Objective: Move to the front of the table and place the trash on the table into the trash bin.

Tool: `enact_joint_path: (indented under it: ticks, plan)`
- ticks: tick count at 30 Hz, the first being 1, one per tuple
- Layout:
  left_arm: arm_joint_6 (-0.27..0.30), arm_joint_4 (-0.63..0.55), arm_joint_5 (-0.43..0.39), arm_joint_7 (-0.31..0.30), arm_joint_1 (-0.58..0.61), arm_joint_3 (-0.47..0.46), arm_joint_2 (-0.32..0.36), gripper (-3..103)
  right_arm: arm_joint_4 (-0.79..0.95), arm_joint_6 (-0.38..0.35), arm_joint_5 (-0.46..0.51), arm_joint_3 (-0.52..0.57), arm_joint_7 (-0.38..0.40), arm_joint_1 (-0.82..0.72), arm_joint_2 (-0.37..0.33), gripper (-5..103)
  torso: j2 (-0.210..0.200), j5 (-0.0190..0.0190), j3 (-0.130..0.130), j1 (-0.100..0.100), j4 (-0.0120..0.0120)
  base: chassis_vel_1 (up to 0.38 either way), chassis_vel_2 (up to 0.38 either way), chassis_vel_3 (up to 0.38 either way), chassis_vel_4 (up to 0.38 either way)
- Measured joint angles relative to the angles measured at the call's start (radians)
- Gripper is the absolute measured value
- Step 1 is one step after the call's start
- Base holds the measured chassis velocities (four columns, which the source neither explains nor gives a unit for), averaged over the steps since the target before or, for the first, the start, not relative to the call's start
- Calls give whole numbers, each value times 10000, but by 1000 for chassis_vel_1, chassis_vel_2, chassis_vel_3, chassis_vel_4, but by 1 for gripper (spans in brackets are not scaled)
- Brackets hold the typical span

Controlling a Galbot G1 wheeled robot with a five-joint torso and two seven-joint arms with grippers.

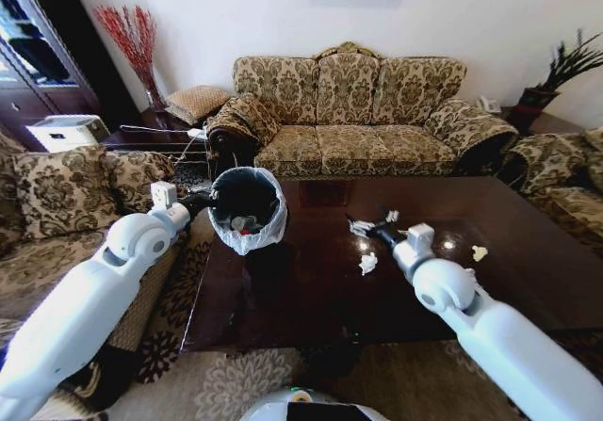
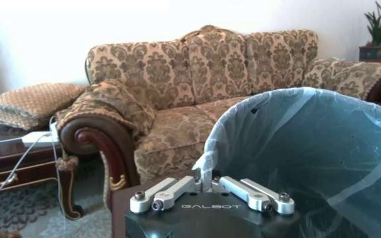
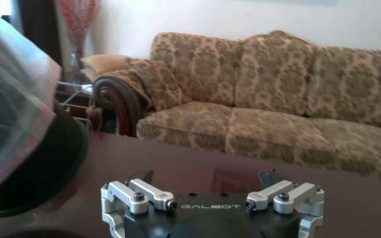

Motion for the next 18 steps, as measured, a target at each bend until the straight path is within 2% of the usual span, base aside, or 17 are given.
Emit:
enact_joint_path:
  ticks: [4, 6, 7, 9, 10, 12, 15, 18]
  plan:
    - [0, -80, -2, -5, 0, 53, -46, 1, -434, 246, -451, -151, -83, -64, 430, 100, 0, 1, 0, -1, -1, -113, -257, 87, 268]
    - [0, -187, -4, -39, 50, 61, -98, 1, -1024, 685, -1110, -722, -255, -47, 958, 100, 3, -1, -2, -7, -4, -140, -296, 118, 267]
    - [0, -187, -4, -39, 50, 61, -98, 1, -1024, 685, -1110, -722, -255, -47, 958, 100, 3, -1, -2, -7, -4, -137, -296, 97, 248]
    - [2, -290, -9, -55, 172, 12, -106, 1, -1451, 920, -1315, -1182, -269, -8, 1448, 100, 4, 11, -2, -8, -8, -102, -240, 79, 213]
    - [3, -375, -11, -62, 319, -111, -101, 1, -1882, 1020, -1382, -1439, -260, 90, 1947, 100, 3, 19, -1, -6, -10, -52, -156, 61, 72]
    - [4, -421, -11, -65, 414, -199, -88, 1, -2232, 1116, -1454, -1541, -262, 180, 2220, 100, 3, 12, -1, -5, -11, -52, -72, 22, 72]
    - [4, -515, -10, -66, 592, -346, -9, 1, -3898, 1725, -1873, -1723, -471, 694, 3035, 100, 1, -4, 3, 3, 3, -6, 1, -1, -14]
    - [4, -530, -9, -68, 613, -363, 8, 1, -4252, 1821, -1859, -1725, -585, 817, 3177, 100, 1, -7, 4, 5, 6, 46, 75, 7, -35]
